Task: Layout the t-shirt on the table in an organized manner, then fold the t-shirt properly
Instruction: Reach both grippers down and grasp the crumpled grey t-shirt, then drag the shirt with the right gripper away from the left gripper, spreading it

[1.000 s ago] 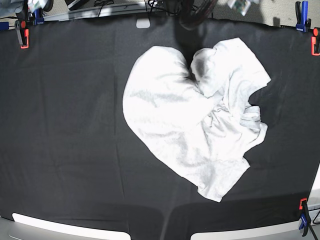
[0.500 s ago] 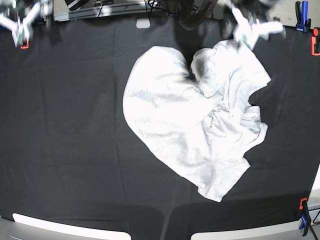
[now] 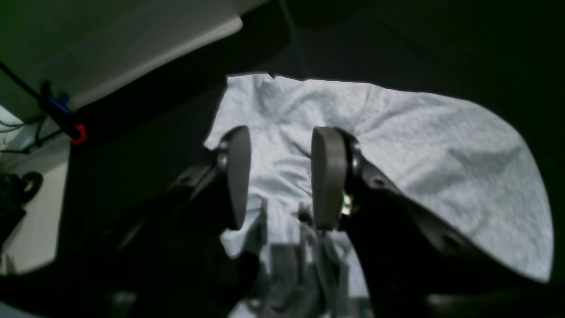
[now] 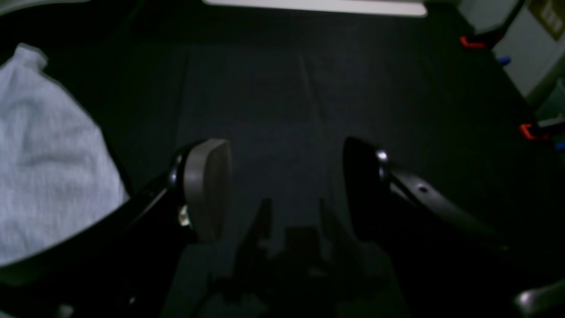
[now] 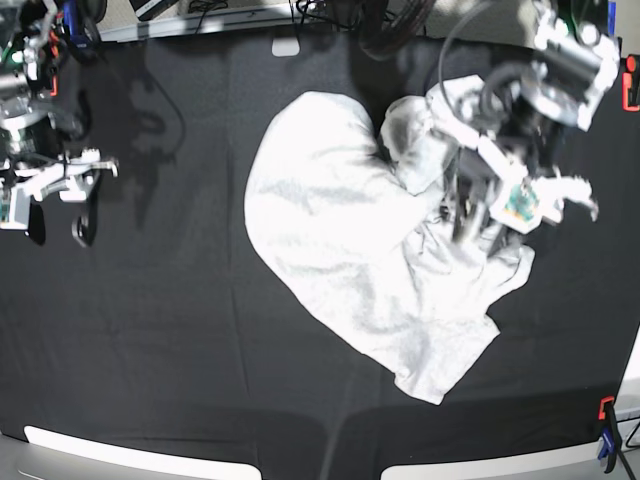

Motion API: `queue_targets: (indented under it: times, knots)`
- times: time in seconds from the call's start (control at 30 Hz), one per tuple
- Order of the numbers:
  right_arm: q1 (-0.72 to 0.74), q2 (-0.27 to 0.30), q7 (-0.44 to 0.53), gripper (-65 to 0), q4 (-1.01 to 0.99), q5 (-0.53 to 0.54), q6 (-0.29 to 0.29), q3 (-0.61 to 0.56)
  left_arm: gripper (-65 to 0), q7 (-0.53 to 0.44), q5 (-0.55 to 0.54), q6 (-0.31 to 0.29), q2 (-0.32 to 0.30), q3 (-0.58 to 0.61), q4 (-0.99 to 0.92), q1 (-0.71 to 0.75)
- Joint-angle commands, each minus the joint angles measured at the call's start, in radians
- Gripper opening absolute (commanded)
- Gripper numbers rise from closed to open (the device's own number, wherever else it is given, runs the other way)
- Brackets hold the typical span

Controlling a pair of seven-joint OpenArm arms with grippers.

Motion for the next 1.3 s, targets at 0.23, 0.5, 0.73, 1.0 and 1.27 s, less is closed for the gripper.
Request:
queue_targets:
  times: [0.23, 0.5, 0.73, 1.0, 1.27]
  knots:
    - [0.152, -0.062, -0.123, -25.6, -0.014, 0.008, 0.073, -0.023, -43.4, -0.001, -0.004, 0.005, -0.003, -0.002, -0.093, -0.087]
    - [0.167, -0.083, -0.116, -25.6, -0.193, 0.005, 0.092, -0.259, -43.4, -0.012, -0.007, 0.005, -0.003, -0.001, -0.34, -0.076]
    - [0.232, -0.101, -0.059, -25.6, -0.365, -0.033, 0.09, -0.433, -43.4, -0.016, -0.007, 0.005, -0.003, -0.001, -0.344, -0.076]
    - [0.279, -0.256, -0.133, -25.6, -0.497, -0.042, 0.089, -0.429, -43.4, -0.012, -0.007, 0.005, -0.003, -0.001, -0.344, -0.076]
    - [0.274, -0.399, -0.133, -25.6, -0.497, -0.116, 0.09, -0.429, -43.4, -0.011, -0.007, 0.005, -0.004, -0.001, -0.344, -0.076]
